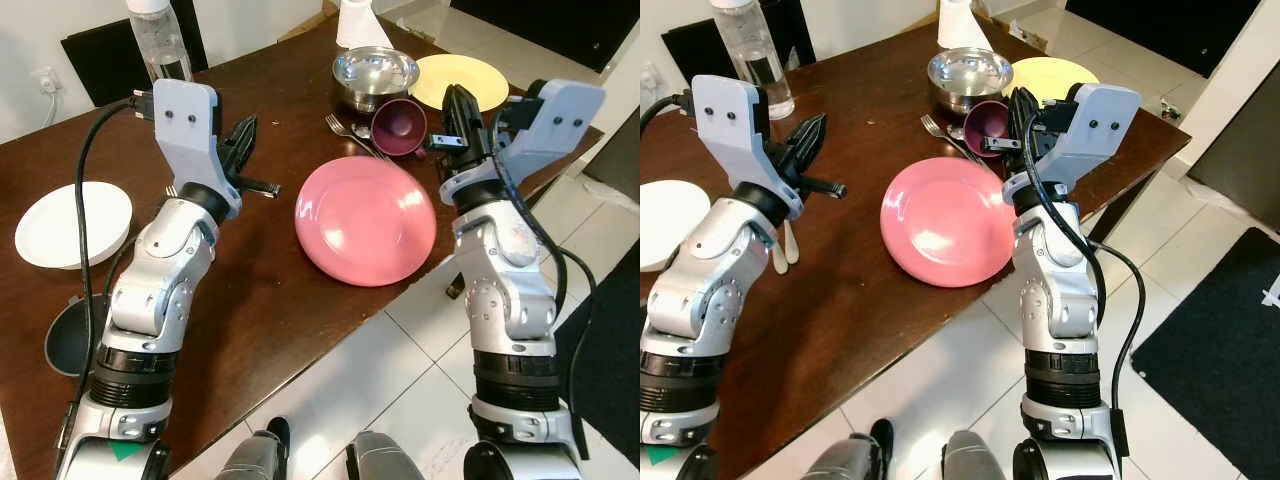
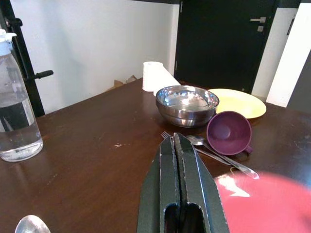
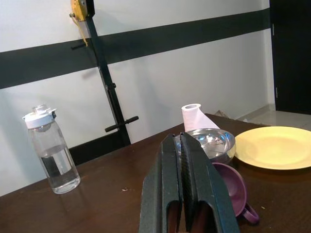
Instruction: Setting the table
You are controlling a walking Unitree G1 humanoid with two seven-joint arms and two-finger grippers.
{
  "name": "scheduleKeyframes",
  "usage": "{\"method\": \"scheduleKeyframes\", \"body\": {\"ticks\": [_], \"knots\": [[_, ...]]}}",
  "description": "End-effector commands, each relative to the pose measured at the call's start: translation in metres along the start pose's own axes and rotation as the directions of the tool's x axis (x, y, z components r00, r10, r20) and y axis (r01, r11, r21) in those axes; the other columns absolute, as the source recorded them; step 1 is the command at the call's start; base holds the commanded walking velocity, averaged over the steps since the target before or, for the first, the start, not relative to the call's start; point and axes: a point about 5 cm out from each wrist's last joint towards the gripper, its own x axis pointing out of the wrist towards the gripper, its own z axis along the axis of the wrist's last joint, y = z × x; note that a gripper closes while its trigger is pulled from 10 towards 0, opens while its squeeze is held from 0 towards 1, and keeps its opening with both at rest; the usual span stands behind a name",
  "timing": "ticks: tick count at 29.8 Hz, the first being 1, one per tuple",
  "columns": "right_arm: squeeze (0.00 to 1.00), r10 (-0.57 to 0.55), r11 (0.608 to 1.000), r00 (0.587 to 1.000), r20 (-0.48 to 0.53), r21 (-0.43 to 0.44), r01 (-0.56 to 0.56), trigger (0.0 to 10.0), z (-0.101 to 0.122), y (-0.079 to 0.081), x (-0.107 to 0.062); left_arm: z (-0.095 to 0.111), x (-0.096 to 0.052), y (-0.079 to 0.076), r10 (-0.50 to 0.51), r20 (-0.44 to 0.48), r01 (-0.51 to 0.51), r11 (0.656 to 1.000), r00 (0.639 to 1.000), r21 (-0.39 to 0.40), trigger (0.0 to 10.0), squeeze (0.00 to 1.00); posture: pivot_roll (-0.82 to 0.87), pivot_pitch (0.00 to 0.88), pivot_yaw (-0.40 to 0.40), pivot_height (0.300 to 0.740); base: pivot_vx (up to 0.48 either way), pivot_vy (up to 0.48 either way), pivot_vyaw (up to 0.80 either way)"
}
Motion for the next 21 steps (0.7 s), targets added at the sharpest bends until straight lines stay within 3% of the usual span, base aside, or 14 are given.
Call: {"method": "scheduleKeyframes", "body": {"ticks": [1, 21], "knots": [[0.0, 0.0, 1.0, 1.0, -0.014, -0.001, 0.0, 10.0, -0.0019, 0.0005, -0.0003, -0.0041, -0.0006, 0.0036, 0.023, -0.009, -0.023, 1.0, 1.0, 0.004, 10.0, 0.0, -0.16, 0.011, 0.033, 0.74, 0.0, 0.0, 0.0], [0.0, -0.005, 1.0, 1.0, -0.017, -0.009, 0.005, 10.0, -0.0029, -0.0046, 0.0033, -0.007, -0.0057, 0.0103, 0.046, -0.017, -0.046, 0.999, 0.999, 0.015, 10.0, 0.0, -0.14, 0.0, 0.022, 0.74, 0.0, 0.0, 0.0]]}}
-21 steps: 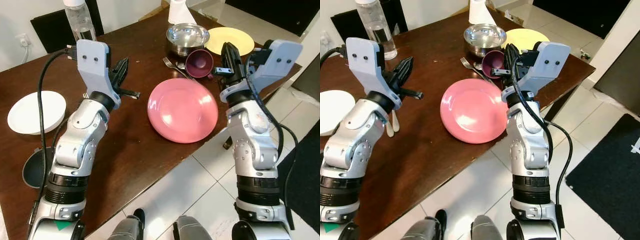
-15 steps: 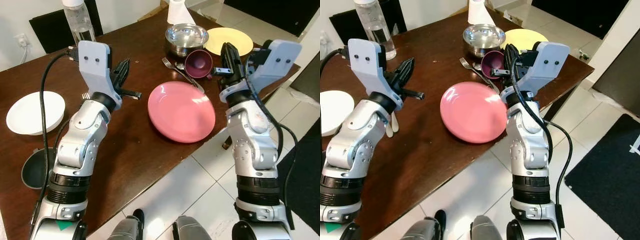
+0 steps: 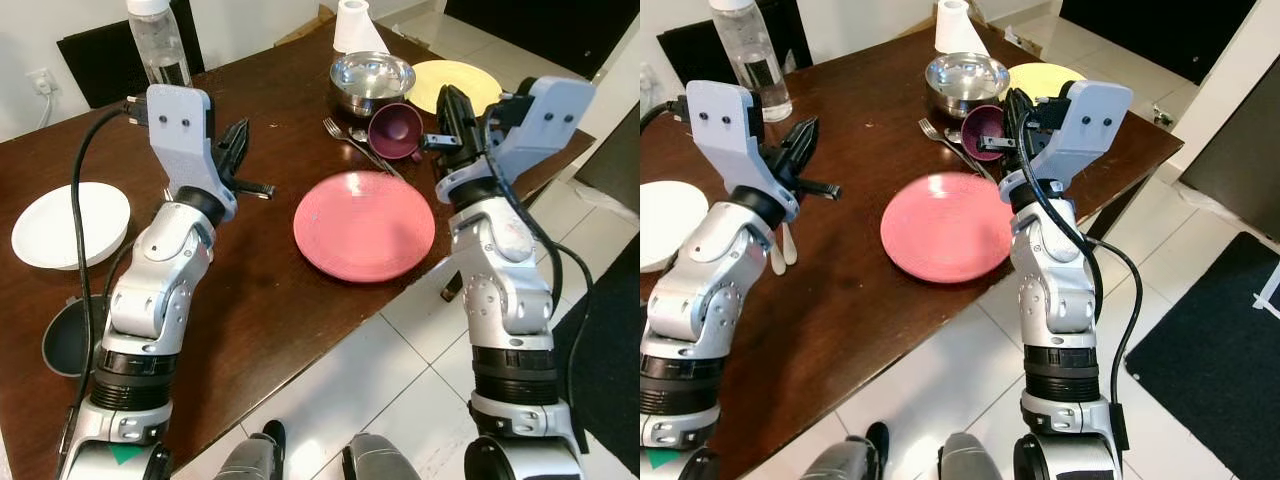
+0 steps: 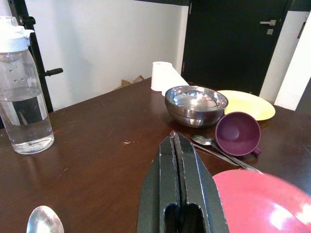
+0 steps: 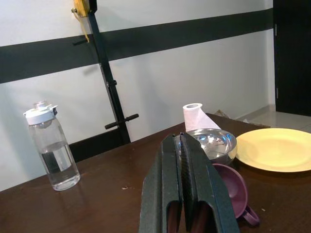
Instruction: Setting the table
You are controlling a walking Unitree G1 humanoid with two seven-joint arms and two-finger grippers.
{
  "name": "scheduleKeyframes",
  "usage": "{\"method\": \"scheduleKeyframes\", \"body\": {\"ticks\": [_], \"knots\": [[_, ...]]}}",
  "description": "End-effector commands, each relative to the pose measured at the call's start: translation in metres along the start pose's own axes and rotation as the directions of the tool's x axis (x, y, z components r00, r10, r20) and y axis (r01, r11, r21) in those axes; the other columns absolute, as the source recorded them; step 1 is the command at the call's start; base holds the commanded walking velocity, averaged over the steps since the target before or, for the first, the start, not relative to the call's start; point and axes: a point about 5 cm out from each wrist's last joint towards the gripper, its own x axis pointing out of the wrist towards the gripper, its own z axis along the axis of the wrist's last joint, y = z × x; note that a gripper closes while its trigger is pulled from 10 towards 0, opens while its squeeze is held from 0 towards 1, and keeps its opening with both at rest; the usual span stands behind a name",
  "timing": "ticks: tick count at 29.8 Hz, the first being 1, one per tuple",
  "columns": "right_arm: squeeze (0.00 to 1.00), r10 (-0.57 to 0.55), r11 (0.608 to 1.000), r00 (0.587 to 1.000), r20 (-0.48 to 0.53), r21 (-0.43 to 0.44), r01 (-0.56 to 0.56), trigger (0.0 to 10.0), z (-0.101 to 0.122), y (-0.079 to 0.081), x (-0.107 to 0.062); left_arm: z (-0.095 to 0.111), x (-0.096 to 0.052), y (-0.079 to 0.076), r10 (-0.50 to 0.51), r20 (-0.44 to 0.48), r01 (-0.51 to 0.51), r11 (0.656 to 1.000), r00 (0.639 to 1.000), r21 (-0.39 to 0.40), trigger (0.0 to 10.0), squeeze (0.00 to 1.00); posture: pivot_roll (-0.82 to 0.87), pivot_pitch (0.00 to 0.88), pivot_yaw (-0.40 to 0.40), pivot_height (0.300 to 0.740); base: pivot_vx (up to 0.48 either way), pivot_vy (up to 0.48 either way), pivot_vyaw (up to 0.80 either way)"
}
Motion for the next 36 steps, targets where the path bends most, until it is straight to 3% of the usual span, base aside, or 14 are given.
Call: {"method": "scheduleKeyframes", "body": {"ticks": [1, 25, 30, 34, 35, 36], "knots": [[0.0, -0.004, 1.0, 1.0, 0.0, -0.004, 0.004, 10.0, 0.0, -0.003, 0.0, -0.003, -0.002, 0.003, 0.012, -0.009, -0.012, 1.0, 1.0, 0.012, 10.0, 0.0, -0.14, 0.0, 0.022, 0.74, 0.0, 0.0, 0.0], [0.0, -0.038, 0.999, 0.999, -0.002, -0.036, 0.038, 10.0, 0.003, -0.017, -0.003, -0.008, -0.004, 0.002, 0.016, -0.025, -0.016, 1.0, 1.0, 0.001, 10.0, 0.0, -0.16, 0.005, 0.022, 0.74, 0.0, 0.0, 0.0], [0.0, -0.039, 0.999, 0.999, -0.002, -0.038, 0.039, 10.0, 0.003, -0.017, -0.002, -0.009, -0.008, 0.012, 0.045, -0.034, -0.044, 0.999, 0.998, 0.011, 10.0, 0.0, -0.16, 0.003, 0.023, 0.74, 0.0, 0.0, 0.0], [0.0, -0.045, 0.998, 0.999, -0.003, -0.039, 0.045, 10.0, 0.002, -0.019, -0.002, -0.008, -0.013, 0.036, 0.099, -0.053, -0.095, 0.993, 0.994, 0.067, 10.0, 0.0, -0.15, 0.001, 0.02, 0.74, 0.0, 0.0, 0.0], [0.0, -0.045, 0.998, 0.999, -0.003, -0.039, 0.045, 10.0, 0.002, -0.019, -0.002, -0.008, -0.013, 0.036, 0.099, -0.053, -0.095, 0.993, 0.994, 0.067, 10.0, 0.0, -0.15, 0.001, 0.02, 0.74, 0.0, 0.0, 0.0], [0.0, -0.048, 0.998, 0.999, -0.006, -0.04, 0.047, 10.0, 0.001, -0.02, -0.002, -0.006, -0.016, 0.05, 0.137, -0.067, -0.13, 0.986, 0.988, 0.105, 10.0, 0.0, -0.14, 0.001, 0.019, 0.74, 0.0, 0.0, 0.0]]}}
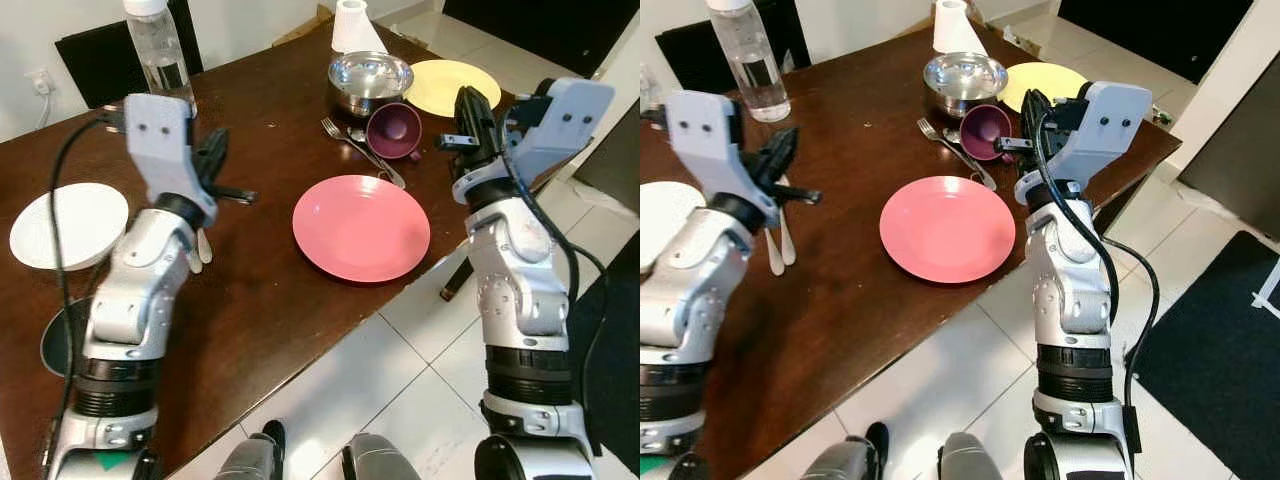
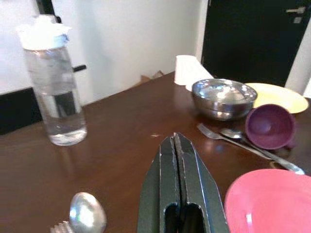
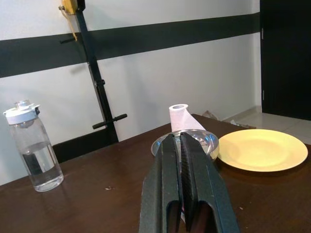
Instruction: Setting the table
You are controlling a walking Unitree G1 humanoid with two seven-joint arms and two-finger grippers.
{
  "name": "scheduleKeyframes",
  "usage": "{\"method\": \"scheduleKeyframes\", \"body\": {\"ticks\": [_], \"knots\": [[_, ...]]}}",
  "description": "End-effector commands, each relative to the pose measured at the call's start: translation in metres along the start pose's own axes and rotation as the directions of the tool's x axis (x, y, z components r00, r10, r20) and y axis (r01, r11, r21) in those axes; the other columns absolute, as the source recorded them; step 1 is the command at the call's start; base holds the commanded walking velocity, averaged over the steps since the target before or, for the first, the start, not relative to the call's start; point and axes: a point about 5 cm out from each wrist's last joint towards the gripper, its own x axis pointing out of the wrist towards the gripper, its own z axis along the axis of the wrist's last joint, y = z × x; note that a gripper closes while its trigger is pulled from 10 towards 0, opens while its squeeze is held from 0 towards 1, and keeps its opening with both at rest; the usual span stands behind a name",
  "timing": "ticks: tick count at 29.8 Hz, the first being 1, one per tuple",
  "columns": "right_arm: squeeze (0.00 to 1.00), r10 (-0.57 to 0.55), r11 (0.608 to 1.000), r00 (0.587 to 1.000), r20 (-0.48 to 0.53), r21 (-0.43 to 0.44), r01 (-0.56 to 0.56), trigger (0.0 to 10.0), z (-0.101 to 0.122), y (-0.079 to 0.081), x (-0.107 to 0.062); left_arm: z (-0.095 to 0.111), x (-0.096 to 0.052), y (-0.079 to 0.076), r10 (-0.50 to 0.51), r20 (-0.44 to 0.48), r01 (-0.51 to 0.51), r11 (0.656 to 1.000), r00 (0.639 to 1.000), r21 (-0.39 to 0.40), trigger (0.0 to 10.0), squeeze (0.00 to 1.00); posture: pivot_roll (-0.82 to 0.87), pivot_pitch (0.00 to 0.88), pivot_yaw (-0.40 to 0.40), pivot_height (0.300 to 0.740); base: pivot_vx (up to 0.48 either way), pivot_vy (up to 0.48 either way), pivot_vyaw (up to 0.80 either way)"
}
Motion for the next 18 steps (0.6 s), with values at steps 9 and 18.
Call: {"method": "scheduleKeyframes", "body": {"ticks": [9, 18], "knots": [[0.0, 0.01, 1.0, 0.999, -0.036, 0.016, -0.01, 10.0, -0.008, 0.002, 0.0, -0.01, -0.034, 0.12, 0.325, -0.206, -0.237, 0.902, 0.923, 0.359, 10.0, 0.0, -0.13, 0.017, 0.007, 0.74, 0.0, 0.0, 0.0], [0.0, -0.008, 1.0, 0.999, -0.046, 0.026, 0.009, 10.0, -0.012, 0.003, -0.001, 0.003, -0.032, 0.151, 0.27, -0.259, -0.113, 0.861, 0.927, 0.496, 10.0, 0.0, -0.1, 0.036, 0.05, 0.74, 0.0, 0.0, 0.0]]}}
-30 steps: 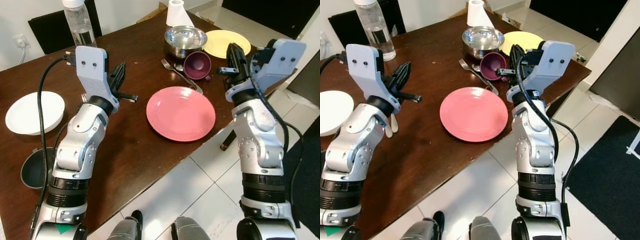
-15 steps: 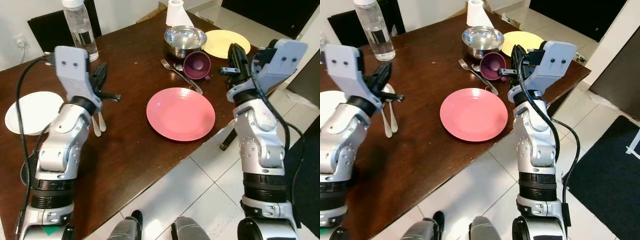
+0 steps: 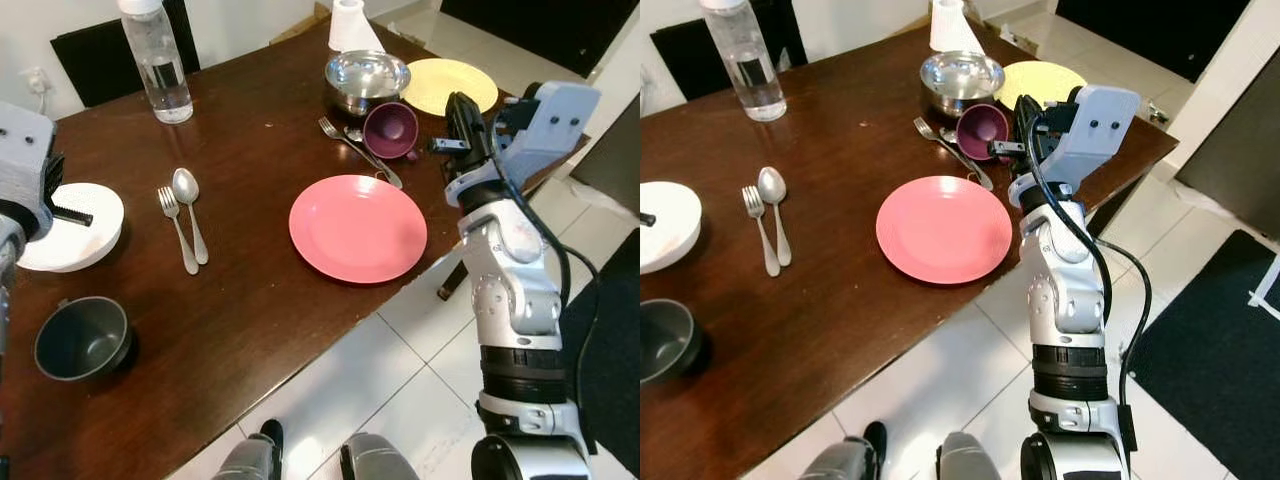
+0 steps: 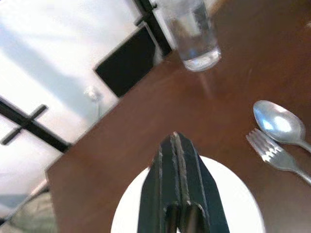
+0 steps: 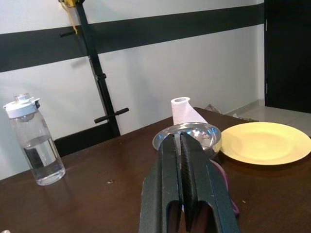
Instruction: Setting the table
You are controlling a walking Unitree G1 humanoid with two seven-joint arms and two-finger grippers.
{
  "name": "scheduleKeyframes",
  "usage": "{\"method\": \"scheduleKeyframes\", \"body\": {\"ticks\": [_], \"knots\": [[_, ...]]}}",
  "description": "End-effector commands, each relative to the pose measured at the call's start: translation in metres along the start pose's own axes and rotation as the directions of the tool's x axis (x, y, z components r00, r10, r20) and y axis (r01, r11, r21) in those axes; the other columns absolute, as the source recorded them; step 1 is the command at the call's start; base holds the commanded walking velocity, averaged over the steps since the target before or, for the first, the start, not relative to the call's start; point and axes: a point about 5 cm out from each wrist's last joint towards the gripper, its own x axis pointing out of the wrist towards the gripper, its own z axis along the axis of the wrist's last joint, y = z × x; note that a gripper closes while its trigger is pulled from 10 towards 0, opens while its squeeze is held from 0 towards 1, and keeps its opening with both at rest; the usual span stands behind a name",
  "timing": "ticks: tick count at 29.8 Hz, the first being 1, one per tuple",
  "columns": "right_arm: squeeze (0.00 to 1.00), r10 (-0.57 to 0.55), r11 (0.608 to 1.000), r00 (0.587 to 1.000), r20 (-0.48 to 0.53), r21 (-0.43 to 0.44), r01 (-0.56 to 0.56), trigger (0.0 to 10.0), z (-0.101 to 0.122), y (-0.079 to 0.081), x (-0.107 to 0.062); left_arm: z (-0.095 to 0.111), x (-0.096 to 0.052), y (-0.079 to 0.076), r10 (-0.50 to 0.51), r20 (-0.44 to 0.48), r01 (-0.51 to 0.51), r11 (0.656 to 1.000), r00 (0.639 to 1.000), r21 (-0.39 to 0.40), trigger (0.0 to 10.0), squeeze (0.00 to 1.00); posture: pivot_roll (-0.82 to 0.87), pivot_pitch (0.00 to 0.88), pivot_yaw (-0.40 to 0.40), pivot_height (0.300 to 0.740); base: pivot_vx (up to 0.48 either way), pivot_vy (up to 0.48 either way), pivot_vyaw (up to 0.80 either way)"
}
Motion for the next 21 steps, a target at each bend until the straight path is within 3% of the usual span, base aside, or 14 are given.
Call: {"method": "scheduleKeyframes", "body": {"ticks": [1, 3, 4, 5, 6, 8, 9, 11, 18, 19, 21], "knots": [[0.0, -0.036, 0.999, 0.999, -0.033, 0.008, 0.036, 10.0, -0.01, -0.005, -0.004, -0.008, 0.004, 0.014, 0.07, -0.062, -0.074, 0.995, 0.996, -0.067, 10.0, 0.0, -0.09, 0.041, 0.057, 0.74, 0.0, 0.0, 0.0], [0.0, -0.072, 0.997, 0.996, -0.056, 0.014, 0.073, 10.0, -0.017, -0.008, -0.008, -0.022, 0.006, 0.027, 0.192, -0.177, -0.227, 0.953, 0.965, -0.203, 10.0, 0.0, -0.08, 0.05, 0.059, 0.74, 0.0, 0.0, 0.0], [0.0, -0.072, 0.997, 0.996, -0.056, 0.014, 0.073, 10.0, -0.017, -0.008, -0.008, -0.022, 0.006, 0.027, 0.192, -0.177, -0.227, 0.953, 0.965, -0.203, 10.0, 0.0, -0.08, 0.05, 0.059, 0.74, 0.0, 0.0, 0.0], [0.0, -0.078, 0.996, 0.995, -0.064, 0.028, 0.08, 10.0, -0.02, -0.008, -0.008, -0.033, 0.006, 0.027, 0.239, -0.236, -0.295, 0.924, 0.942, -0.244, 10.0, 0.0, -0.07, 0.065, 0.05, 0.74, 0.0, 0.0, 0.0], [0.0, -0.078, 0.996, 0.995, -0.064, 0.028, 0.08, 10.0, -0.02, -0.008, -0.008, -0.033, 0.006, 0.027, 0.239, -0.236, -0.295, 0.924, 0.942, -0.244, 10.0, 0.0, -0.07, 0.065, 0.05, 0.74, 0.0, 0.0, 0.0], [0.0, -0.066, 0.996, 0.995, -0.079, 0.055, 0.07, 10.0, -0.023, -0.005, -0.007, -0.049, 0.003, 0.021, 0.281, -0.313, -0.374, 0.88, 0.907, -0.294, 10.0, 0.0, -0.05, 0.079, 0.031, 0.74, 0.0, 0.0, 0.0], [0.0, -0.066, 0.996, 0.995, -0.079, 0.055, 0.07, 10.0, -0.023, -0.005, -0.007, -0.049, 0.003, 0.021, 0.281, -0.313, -0.374, 0.88, 0.907, -0.294, 10.0, 0.0, -0.05, 0.079, 0.031, 0.74, 0.0, 0.0, 0.0], [0.0, -0.01, 0.996, 0.996, -0.092, 0.082, 0.017, 10.0, -0.025, 0.0, -0.003, -0.057, 0.0, 0.012, 0.28, -0.354, -0.406, 0.84, 0.892, -0.36, 10.0, 0.0, -0.02, 0.103, 0.015, 0.74, 0.0, 0.0, 0.0], [0.0, 0.027, 0.996, 0.995, -0.092, 0.086, -0.019, 10.0, -0.025, 0.005, 0.001, -0.059, -0.002, 0.01, 0.272, -0.362, -0.405, 0.836, 0.891, -0.369, 10.0, 0.0, -0.02, 0.107, 0.01, 0.74, 0.0, 0.0, 0.0], [0.0, 0.037, 0.995, 0.995, -0.088, 0.092, -0.029, 10.0, -0.024, 0.008, 0.003, -0.063, -0.003, 0.012, 0.292, -0.385, -0.433, 0.828, 0.876, -0.356, 10.0, 1.0, -0.02, 0.104, -0.004, 0.74, 0.0, 0.0, 0.0], [0.0, 0.044, 0.995, 0.995, -0.091, 0.095, -0.036, 10.0, -0.024, 0.009, 0.003, -0.068, -0.004, 0.014, 0.309, -0.41, -0.461, 0.816, 0.858, -0.35, 10.0, 1.0, -0.02, 0.107, -0.007, 0.74, 0.0, 0.0, 0.0]]}}
